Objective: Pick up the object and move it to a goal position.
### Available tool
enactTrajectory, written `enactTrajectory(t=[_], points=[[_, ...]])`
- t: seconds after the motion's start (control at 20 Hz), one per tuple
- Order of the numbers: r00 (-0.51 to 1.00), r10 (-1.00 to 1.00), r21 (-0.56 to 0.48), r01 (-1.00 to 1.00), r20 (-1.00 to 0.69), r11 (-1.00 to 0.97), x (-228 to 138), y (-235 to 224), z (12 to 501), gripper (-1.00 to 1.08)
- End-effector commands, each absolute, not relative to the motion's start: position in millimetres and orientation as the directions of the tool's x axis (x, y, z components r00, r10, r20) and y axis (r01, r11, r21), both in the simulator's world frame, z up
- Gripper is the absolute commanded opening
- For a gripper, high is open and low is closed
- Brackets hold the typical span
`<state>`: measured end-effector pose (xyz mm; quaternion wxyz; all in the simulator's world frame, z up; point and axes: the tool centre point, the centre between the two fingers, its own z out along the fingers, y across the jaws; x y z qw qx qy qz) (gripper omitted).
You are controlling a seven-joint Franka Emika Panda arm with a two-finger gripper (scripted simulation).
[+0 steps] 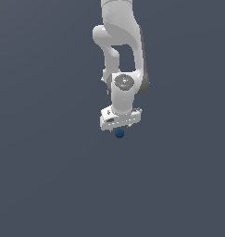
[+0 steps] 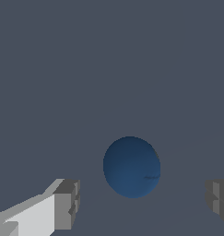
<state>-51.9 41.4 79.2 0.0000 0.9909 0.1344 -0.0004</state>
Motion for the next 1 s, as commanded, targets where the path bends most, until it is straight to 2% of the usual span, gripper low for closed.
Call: enactTrajectory(t=[0.0,0.65,0.7,0.95], points=[[0.964,0.267,0.000,0.267,-0.001,-0.964,-52.4,41.4,73.4,1.00],[0.963,0.269,0.000,0.269,0.000,-0.963,-52.7,41.6,30.8,1.00],[0.963,0.269,0.000,0.269,0.000,-0.963,-52.7,41.6,30.8,-1.00],[0.963,0.269,0.000,0.269,0.000,-0.963,-52.7,41.6,30.8,-1.00]])
